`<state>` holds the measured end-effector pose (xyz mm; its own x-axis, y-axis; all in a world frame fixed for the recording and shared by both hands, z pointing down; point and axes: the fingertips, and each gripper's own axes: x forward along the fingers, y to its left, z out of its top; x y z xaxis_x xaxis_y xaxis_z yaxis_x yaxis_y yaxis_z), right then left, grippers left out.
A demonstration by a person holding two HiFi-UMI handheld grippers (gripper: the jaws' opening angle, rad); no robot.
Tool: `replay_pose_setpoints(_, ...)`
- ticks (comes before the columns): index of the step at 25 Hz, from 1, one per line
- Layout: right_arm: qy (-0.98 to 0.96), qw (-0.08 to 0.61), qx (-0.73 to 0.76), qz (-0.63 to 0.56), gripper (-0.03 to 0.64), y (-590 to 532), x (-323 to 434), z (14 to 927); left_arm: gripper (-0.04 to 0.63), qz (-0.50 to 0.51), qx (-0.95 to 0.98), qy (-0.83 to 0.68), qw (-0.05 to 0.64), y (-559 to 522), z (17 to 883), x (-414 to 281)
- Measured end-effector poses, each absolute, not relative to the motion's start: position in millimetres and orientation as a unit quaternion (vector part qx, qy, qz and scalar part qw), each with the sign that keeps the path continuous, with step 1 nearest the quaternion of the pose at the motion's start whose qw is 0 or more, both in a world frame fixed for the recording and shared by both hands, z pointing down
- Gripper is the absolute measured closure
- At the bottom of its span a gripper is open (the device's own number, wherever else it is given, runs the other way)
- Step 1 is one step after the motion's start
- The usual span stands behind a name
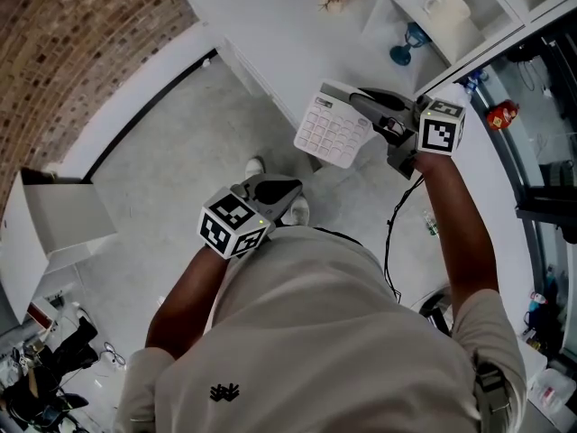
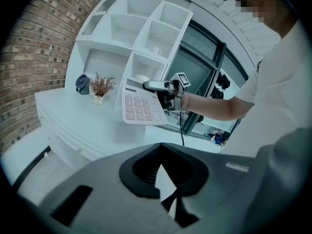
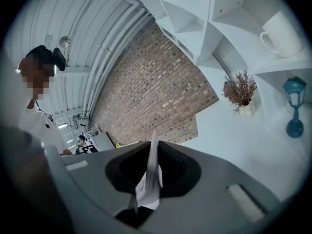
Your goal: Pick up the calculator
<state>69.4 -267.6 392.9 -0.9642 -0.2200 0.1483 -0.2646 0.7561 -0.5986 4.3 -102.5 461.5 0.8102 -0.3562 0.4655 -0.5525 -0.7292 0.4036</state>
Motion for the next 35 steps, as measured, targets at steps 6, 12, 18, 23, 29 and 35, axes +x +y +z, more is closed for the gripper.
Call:
replay_pose_setpoints(6,-0.936,0.034,0.127,0.325,0.557,-267.8,69.4,394.9,0.589,0.183,0.911,-0.251,0.272,-103.7,464.2,2.6)
replay_pose_setpoints(12,-0.936,0.031,0.123,0.328,0.557,-269.0,69.5,396.5,0.589,0.185,0.91,-0.249,0.273,-105.7,466.9,5.8)
replay_pose_setpoints(18,-0.936,0.029,0.123,0.329,0.557,-269.9,70.1,398.1,0.589,0.186,0.911,-0.247,0.272,-107.6,466.3,7.2)
replay_pose_setpoints(23,-0.936,0.025,0.123,0.328,0.557,-270.8,71.2,399.1,0.589,0.187,0.911,-0.248,0.27,-108.8,467.5,6.3)
replay_pose_setpoints(29,-0.936,0.02,0.123,0.33,0.557,-271.1,71.6,401.4,0.589,0.185,0.911,-0.25,0.27,-108.5,469.4,5.4)
replay_pose_setpoints(35,-0.935,0.02,0.124,0.33,0.557,-272.3,72.0,402.3,0.589,0.185,0.91,-0.251,0.271,-109.0,470.0,4.4)
